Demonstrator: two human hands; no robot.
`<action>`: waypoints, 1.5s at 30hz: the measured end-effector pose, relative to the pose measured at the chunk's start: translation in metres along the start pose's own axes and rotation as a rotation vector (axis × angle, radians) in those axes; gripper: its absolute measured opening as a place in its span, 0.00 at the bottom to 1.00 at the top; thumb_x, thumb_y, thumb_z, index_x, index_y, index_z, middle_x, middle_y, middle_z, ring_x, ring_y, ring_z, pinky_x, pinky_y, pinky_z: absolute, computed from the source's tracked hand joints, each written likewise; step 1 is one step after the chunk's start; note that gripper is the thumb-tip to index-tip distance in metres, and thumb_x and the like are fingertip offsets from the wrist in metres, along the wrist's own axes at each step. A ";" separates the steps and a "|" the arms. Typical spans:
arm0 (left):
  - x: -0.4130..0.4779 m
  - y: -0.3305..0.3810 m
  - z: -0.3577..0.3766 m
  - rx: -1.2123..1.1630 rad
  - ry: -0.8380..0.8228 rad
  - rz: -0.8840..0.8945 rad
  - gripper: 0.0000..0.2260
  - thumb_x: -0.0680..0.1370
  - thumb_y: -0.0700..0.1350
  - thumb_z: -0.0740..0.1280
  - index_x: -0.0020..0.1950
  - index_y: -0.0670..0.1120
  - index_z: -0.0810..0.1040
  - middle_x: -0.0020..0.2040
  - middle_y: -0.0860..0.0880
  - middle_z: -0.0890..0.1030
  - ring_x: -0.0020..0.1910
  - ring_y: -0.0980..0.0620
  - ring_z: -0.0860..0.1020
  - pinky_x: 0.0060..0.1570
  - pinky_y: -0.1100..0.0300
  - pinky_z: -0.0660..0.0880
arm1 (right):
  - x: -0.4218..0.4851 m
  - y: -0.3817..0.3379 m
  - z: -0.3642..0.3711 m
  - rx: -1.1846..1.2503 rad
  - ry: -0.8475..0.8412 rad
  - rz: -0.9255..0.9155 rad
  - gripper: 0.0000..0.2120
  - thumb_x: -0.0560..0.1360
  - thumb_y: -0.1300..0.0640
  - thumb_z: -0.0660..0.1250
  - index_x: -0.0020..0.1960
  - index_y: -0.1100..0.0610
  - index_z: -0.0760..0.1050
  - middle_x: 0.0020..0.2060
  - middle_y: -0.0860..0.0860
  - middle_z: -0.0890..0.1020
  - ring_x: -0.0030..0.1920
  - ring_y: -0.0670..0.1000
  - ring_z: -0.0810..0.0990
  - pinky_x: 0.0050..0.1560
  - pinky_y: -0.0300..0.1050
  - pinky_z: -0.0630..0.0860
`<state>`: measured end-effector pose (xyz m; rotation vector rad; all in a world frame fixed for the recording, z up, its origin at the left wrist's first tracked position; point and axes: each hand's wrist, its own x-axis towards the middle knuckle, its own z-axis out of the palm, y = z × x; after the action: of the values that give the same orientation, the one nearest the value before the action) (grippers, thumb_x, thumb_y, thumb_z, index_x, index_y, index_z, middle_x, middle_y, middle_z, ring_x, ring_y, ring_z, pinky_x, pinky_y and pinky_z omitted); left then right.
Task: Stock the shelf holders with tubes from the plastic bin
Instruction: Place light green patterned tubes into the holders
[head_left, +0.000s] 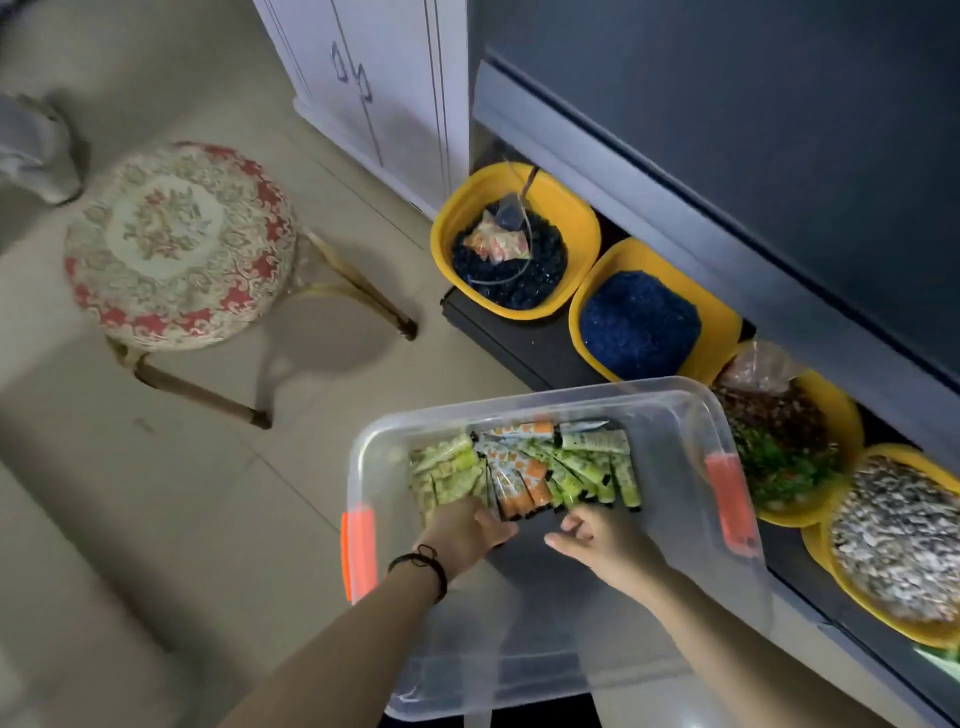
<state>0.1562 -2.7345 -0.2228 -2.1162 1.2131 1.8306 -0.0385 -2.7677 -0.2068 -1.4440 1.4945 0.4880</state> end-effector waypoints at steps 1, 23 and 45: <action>0.010 0.001 0.006 -0.030 0.019 -0.005 0.14 0.73 0.57 0.69 0.49 0.47 0.77 0.50 0.48 0.82 0.50 0.49 0.80 0.53 0.55 0.76 | 0.010 0.008 -0.002 0.020 0.026 0.024 0.16 0.72 0.39 0.68 0.50 0.50 0.74 0.42 0.45 0.79 0.45 0.48 0.79 0.44 0.43 0.73; 0.095 0.086 0.052 -0.084 0.301 0.025 0.06 0.74 0.51 0.68 0.49 0.52 0.78 0.42 0.53 0.81 0.38 0.50 0.80 0.36 0.56 0.77 | 0.117 0.039 -0.033 0.047 0.405 0.023 0.13 0.74 0.52 0.71 0.52 0.60 0.76 0.46 0.53 0.81 0.47 0.55 0.80 0.41 0.44 0.74; 0.098 0.075 0.055 0.699 0.157 0.413 0.14 0.77 0.42 0.67 0.61 0.52 0.73 0.61 0.53 0.72 0.51 0.49 0.77 0.43 0.56 0.76 | 0.097 0.054 -0.029 0.211 0.201 0.217 0.22 0.68 0.47 0.75 0.33 0.53 0.63 0.28 0.48 0.68 0.31 0.49 0.68 0.32 0.44 0.62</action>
<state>0.0630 -2.8042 -0.2918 -1.7028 2.0675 1.0781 -0.0820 -2.8313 -0.2913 -1.1999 1.8179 0.3099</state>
